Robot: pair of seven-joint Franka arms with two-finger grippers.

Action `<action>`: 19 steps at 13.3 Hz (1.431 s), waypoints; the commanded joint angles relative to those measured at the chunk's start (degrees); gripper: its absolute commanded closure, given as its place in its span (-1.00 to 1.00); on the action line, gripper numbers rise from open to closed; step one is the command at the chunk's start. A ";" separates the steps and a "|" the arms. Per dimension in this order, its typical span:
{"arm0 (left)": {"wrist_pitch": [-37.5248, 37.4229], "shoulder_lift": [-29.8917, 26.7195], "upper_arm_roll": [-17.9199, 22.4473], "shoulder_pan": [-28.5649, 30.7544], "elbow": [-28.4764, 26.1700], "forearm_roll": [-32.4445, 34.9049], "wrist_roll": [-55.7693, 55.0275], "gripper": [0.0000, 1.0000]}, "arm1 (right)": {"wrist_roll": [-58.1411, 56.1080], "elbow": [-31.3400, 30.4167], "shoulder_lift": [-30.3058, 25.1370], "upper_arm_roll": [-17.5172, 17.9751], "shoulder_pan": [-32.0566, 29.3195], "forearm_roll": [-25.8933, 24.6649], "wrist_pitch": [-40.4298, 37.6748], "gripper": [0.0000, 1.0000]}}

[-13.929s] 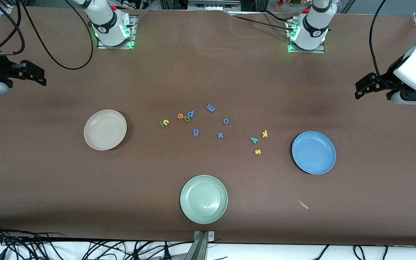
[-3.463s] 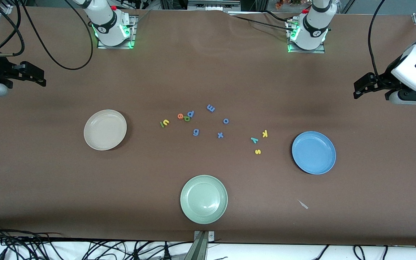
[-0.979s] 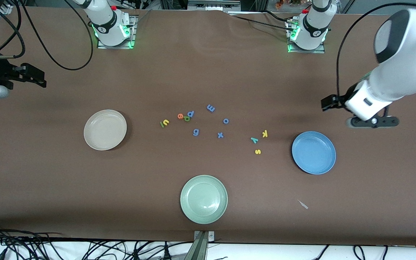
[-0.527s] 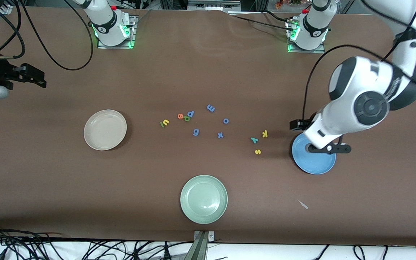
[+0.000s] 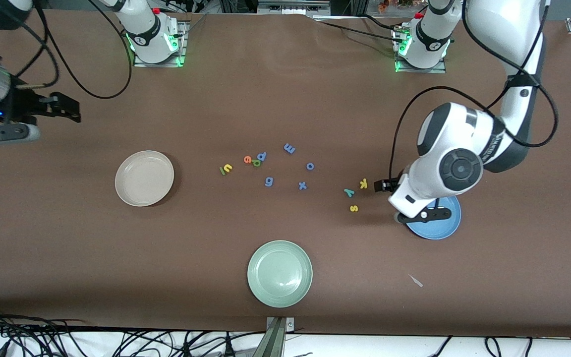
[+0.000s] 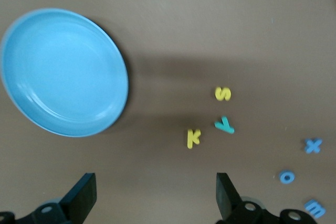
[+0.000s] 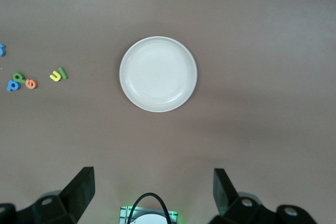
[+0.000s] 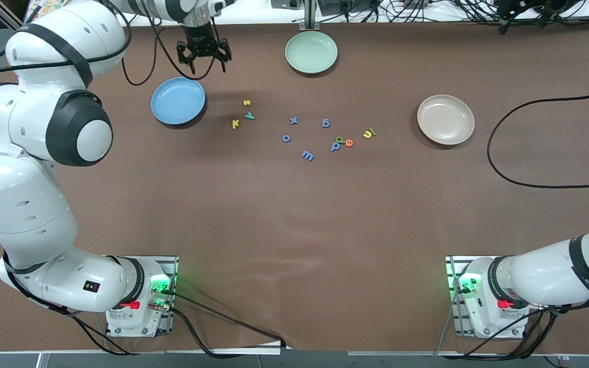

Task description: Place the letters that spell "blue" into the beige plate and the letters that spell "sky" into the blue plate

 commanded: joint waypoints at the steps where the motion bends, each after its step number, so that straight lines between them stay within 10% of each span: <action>1: 0.19 2.76 -0.41 -1.83 -1.42 -1.55 5.90 -1.00 | 0.56 0.77 3.24 0.02 0.68 2.82 1.68 -1.00; 7: 19.66 1.36 -0.85 -2.54 -17.83 -1.11 6.71 -0.86 | 19.44 -1.59 10.88 0.73 9.01 2.75 12.38 -0.99; 10: 28.83 2.32 -0.94 -2.71 -22.50 -1.11 6.71 -0.75 | 26.82 -15.43 11.42 3.87 9.38 2.84 32.81 -0.99; 13: 29.38 2.59 -0.94 -2.80 -22.96 -1.11 6.44 -0.26 | 35.96 -22.41 15.28 8.19 9.38 2.57 46.41 -0.99; 19: 31.74 4.08 -0.94 -3.68 -22.69 -1.20 6.18 -0.10 | 40.20 -36.21 15.81 12.33 9.38 0.74 64.59 -0.99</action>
